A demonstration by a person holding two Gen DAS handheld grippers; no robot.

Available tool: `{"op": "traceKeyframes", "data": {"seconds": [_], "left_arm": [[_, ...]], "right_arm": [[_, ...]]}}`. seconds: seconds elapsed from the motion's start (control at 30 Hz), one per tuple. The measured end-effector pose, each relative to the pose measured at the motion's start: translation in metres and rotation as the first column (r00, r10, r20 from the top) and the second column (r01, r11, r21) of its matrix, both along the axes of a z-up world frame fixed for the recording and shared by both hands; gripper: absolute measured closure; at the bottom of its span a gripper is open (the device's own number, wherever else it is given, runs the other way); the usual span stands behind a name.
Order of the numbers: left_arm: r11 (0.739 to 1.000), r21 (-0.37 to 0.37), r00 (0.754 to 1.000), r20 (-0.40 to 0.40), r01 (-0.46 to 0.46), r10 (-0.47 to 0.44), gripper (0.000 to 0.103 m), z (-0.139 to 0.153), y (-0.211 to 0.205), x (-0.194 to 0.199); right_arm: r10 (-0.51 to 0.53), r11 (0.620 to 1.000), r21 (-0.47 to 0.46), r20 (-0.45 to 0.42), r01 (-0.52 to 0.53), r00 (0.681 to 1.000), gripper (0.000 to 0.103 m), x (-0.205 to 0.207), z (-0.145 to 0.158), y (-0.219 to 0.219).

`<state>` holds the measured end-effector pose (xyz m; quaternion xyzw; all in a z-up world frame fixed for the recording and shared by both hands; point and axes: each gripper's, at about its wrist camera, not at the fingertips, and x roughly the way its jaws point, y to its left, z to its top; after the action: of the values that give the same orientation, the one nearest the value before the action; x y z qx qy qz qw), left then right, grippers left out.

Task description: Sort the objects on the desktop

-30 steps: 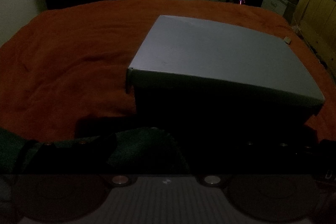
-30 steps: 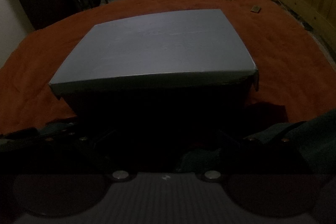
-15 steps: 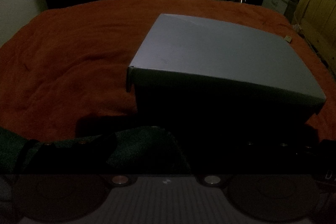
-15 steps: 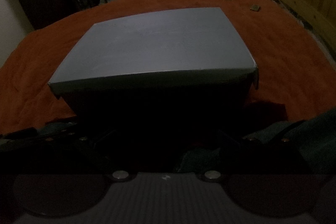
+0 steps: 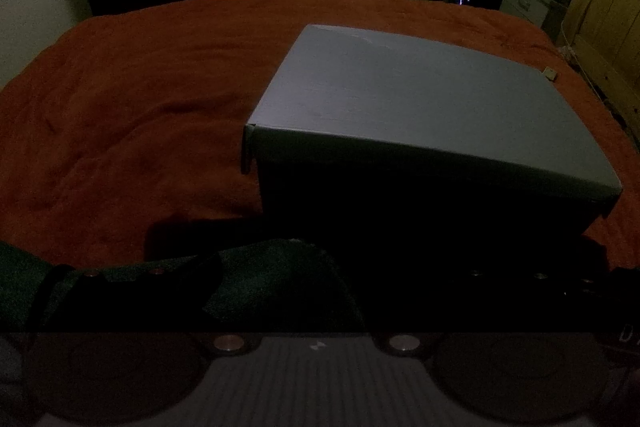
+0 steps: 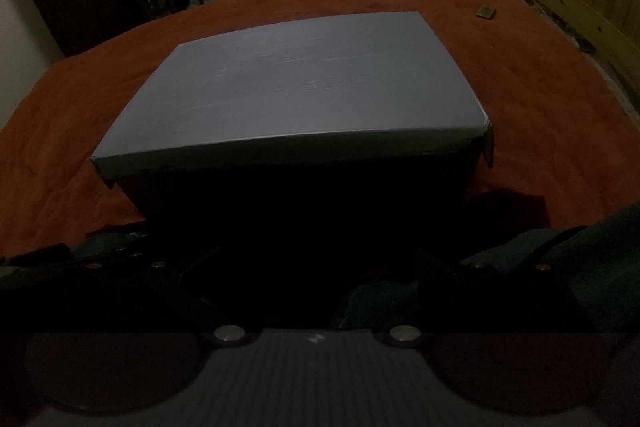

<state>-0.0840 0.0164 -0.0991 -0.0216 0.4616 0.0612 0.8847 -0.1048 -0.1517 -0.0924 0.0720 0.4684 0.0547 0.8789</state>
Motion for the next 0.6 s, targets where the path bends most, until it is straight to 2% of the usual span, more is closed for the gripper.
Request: {"op": "traceKeyframes", "data": {"seconds": [0.6], "left_arm": [[1.000, 0.003, 1.000, -0.006, -0.004, 0.004, 0.001, 0.0009, -0.0023, 0.0003]], "right_arm": [[-0.001, 1.000, -0.003, -0.002, 0.001, 1.000, 0.000, 0.0016, -0.0032, 0.0019]]}}
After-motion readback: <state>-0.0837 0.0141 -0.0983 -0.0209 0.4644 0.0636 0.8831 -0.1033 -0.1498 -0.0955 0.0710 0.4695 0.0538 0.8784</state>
